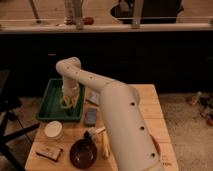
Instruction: Stack cups into tray
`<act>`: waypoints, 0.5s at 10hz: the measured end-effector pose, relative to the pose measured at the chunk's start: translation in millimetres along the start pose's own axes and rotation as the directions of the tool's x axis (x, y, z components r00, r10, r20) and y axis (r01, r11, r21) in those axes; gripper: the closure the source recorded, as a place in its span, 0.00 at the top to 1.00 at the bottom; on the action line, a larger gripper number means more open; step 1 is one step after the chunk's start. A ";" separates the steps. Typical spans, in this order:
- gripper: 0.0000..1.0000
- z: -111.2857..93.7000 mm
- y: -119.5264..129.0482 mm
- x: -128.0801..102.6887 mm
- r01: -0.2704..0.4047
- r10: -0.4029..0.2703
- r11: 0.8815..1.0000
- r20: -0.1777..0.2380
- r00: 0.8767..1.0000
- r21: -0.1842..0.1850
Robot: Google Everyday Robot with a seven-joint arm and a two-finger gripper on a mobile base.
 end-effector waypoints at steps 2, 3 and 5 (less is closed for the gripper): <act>0.40 0.9 1.6 -0.3 -0.003 0.003 1.000 0.004 1.000 -0.002; 0.40 1.0 3.2 -0.2 -0.006 0.006 1.000 0.006 1.000 -0.002; 0.40 1.2 6.0 -0.2 -0.010 0.010 1.000 0.011 1.000 -0.004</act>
